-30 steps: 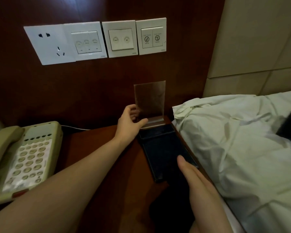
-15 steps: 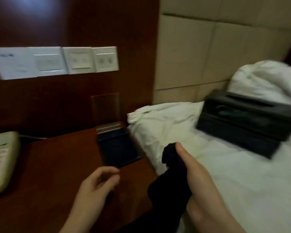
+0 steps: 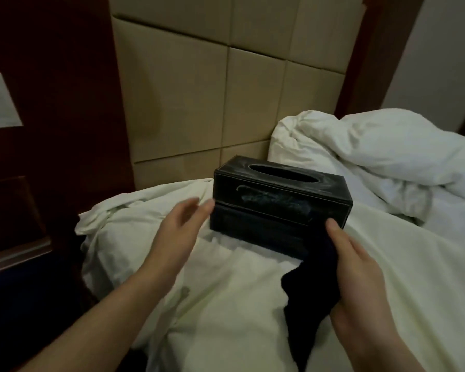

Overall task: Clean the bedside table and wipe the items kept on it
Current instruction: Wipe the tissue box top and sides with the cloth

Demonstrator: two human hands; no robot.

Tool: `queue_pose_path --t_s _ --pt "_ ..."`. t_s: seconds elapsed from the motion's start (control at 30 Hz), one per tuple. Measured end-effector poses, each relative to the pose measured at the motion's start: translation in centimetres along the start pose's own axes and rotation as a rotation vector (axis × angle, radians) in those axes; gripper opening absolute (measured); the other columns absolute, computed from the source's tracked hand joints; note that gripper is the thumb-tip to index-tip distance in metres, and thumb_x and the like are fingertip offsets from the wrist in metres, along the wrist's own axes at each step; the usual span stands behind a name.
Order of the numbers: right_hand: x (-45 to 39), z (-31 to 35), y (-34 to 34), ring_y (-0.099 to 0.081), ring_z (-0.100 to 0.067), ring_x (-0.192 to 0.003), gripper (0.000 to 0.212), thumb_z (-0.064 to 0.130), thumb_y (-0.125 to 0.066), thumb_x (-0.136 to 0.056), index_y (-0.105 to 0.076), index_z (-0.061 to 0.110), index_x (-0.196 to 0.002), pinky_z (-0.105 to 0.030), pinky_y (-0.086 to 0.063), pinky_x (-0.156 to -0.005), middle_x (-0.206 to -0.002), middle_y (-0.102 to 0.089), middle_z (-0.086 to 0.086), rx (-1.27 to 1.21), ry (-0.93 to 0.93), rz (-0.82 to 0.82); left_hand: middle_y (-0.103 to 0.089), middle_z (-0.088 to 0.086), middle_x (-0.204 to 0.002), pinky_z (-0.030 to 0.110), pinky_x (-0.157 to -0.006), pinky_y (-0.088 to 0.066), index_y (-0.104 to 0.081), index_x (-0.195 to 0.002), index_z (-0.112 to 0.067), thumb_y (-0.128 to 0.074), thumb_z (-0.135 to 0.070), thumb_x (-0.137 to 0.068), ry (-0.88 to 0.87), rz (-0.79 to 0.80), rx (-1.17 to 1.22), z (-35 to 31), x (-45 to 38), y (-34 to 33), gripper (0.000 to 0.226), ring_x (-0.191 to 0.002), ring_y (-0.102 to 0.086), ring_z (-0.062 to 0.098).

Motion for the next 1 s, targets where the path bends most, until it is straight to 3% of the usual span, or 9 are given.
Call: queue_pose_path --t_s 0.07,0.13,0.2,0.27,0.37,0.5,0.7,0.83,1.0 --pt "-1.2 0.7 1.4 -0.072 -0.035 -0.081 0.031 0.038 -0.07 -0.089 -0.07 0.017 -0.112 -0.05 -0.059 -0.059 -0.098 -0.076 -0.008 -0.016 0.072 -0.074 -0.047 -0.008 -0.15 0.039 -0.107 -0.038 -0.041 -0.154 -0.03 -0.052 -0.064 -0.094 0.014 -0.009 0.021 -1.1 -2.4 -1.5 0.07 -0.14 -0.045 0.02" --pt "-2.1 1.2 2.1 -0.072 -0.031 -0.093 0.05 0.047 -0.076 -0.081 -0.065 0.021 -0.122 -0.062 -0.056 -0.077 -0.111 -0.073 -0.002 -0.011 0.116 -0.121 -0.051 -0.008 -0.149 0.036 -0.106 -0.039 -0.049 -0.147 -0.028 -0.046 -0.064 -0.099 0.034 0.022 0.067 -1.8 -4.5 -3.0 0.06 -0.132 -0.051 0.016" --pt "-3.0 1.3 2.3 -0.07 -0.024 -0.103 0.061 0.05 -0.077 -0.077 -0.062 0.023 -0.129 -0.057 -0.054 -0.091 -0.12 -0.07 0.002 0.007 0.126 -0.135 -0.064 -0.016 -0.116 0.021 -0.084 -0.042 -0.061 -0.12 -0.031 -0.041 -0.058 -0.103 0.045 0.076 0.13 -2.1 -5.8 -4.5 0.038 -0.1 -0.058 0.002" --pt "-3.5 1.4 1.9 -0.072 -0.018 -0.097 0.04 0.042 -0.072 -0.086 -0.068 0.024 -0.121 -0.047 -0.055 -0.093 -0.109 -0.074 0.005 0.067 0.132 -0.096 -0.058 -0.021 -0.098 0.019 -0.069 -0.038 -0.057 -0.115 -0.031 -0.041 -0.057 -0.103 0.053 0.104 0.114 -2.1 -6.4 -5.1 0.033 -0.087 -0.052 -0.005" --pt "-3.3 1.9 1.8 -0.072 -0.009 -0.09 0.011 0.031 -0.066 -0.093 -0.073 0.032 -0.1 -0.039 -0.055 -0.092 -0.094 -0.076 0.013 0.151 0.201 -0.091 -0.055 -0.015 -0.1 0.023 -0.071 -0.04 -0.05 -0.115 -0.025 -0.044 -0.062 -0.101 0.059 0.082 0.072 -1.7 -6.9 -4.6 0.04 -0.09 -0.051 -0.001" --pt "-3.0 1.7 1.8 -0.069 -0.005 -0.098 0.025 0.031 -0.068 -0.092 -0.071 0.032 -0.116 -0.038 -0.053 -0.097 -0.102 -0.074 0.016 0.158 0.253 -0.137 -0.061 0.002 -0.109 0.045 -0.1 -0.051 -0.047 -0.102 -0.025 -0.048 -0.068 -0.096 0.111 -0.09 0.172 -1.1 -6.8 -2.2 0.044 -0.107 -0.062 0.022" --pt "-1.6 1.0 0.3 -0.069 -0.005 -0.1 0.028 0.032 -0.069 -0.091 -0.071 0.029 -0.119 -0.035 -0.053 -0.095 -0.107 -0.074 0.011 0.145 0.296 -0.125 -0.067 0.007 -0.115 0.04 -0.077 -0.063 -0.061 -0.119 -0.018 -0.07 -0.041 -0.092 0.197 -0.179 0.307 -1.0 -4.2 2.2 0.036 -0.101 -0.068 0.023" --pt "0.5 0.9 -1.6 -0.068 -0.006 -0.101 0.029 0.031 -0.069 -0.091 -0.071 0.026 -0.12 -0.027 -0.053 -0.09 -0.108 -0.073 0.008 0.091 0.295 -0.096 -0.071 0.005 -0.105 0.042 -0.089 -0.061 -0.067 -0.1 -0.021 -0.069 -0.035 -0.095 0.207 -0.165 0.39 -1.0 0.5 5.8 0.015 -0.098 -0.071 0.022" --pt "4.9 0.0 -5.3 -0.069 -0.008 -0.101 0.021 0.034 -0.07 -0.09 -0.073 0.031 -0.11 -0.037 -0.054 -0.095 -0.104 -0.075 0.01 0.089 0.265 0.013 -0.073 0.009 -0.116 0.038 -0.078 -0.06 -0.069 -0.12 -0.015 -0.078 -0.036 -0.077 0.267 -0.156 0.427 0.1 7.6 13.8 0.049 -0.103 -0.072 0.026"
Point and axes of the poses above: each hand's wrist, its own x-axis away from the middle knuckle, its own y-axis out of the back of the hand, z = x × y, the point moved 9 cm from there along -x, towards the middle knuckle
